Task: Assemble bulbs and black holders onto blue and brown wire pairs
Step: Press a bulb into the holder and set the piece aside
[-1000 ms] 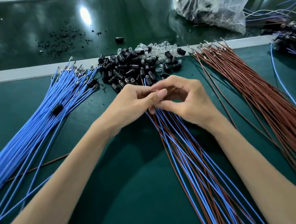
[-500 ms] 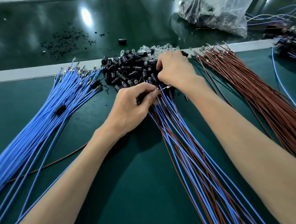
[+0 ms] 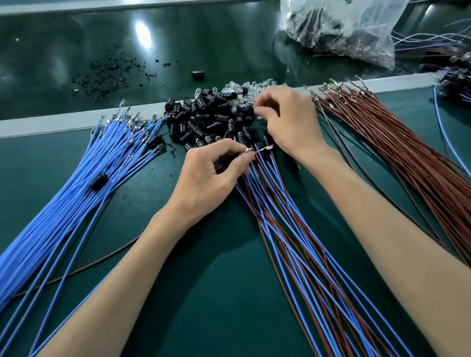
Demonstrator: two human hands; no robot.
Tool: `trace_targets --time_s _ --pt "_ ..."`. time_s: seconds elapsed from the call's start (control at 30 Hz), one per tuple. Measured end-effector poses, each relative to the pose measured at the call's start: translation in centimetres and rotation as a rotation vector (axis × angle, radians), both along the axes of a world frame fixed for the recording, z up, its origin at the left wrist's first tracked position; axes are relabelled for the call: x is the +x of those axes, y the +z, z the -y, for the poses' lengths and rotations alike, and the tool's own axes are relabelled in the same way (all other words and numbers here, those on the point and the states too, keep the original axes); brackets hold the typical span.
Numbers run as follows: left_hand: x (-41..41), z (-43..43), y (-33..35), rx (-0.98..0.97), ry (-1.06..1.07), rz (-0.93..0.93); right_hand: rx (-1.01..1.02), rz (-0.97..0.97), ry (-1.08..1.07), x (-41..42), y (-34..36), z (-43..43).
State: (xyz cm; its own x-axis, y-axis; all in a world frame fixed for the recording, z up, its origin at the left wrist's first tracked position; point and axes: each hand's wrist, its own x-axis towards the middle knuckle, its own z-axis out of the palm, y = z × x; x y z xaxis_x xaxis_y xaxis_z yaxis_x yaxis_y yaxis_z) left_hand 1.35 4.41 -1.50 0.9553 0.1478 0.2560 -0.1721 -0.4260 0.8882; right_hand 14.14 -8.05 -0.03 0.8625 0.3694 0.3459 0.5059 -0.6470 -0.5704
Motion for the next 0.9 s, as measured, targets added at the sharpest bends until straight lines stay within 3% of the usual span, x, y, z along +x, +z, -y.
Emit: trace_targets --time_s 0.07,0.13,0.27,0.33,0.53,0.77,0.9 --pt "0.0 0.0 0.1 -0.006 -0.005 -0.005 0.166 0.081 -0.004 -0.4 0.7 0.4" --pt "0.0 0.0 0.2 -0.019 -0.015 -0.014 0.286 0.046 0.024 -1.0 1.4 1.0" --pt "0.0 0.0 0.2 -0.046 -0.011 -0.020 0.402 -0.370 0.225 -3.4 2.1 3.8" --pt "0.1 -0.1 0.2 -0.066 -0.007 -0.022 0.407 -0.470 0.347 -4.8 1.9 4.9" --pt "0.2 0.1 0.1 -0.053 -0.035 -0.041 0.392 -0.272 0.265 -6.9 0.1 4.0" --pt "0.1 0.7 0.3 0.090 -0.040 0.005 0.376 -0.374 0.204 -7.2 -1.0 4.5" --pt "0.0 0.7 0.4 0.086 0.016 0.014 0.544 -0.506 0.147 -6.7 -1.0 4.9"
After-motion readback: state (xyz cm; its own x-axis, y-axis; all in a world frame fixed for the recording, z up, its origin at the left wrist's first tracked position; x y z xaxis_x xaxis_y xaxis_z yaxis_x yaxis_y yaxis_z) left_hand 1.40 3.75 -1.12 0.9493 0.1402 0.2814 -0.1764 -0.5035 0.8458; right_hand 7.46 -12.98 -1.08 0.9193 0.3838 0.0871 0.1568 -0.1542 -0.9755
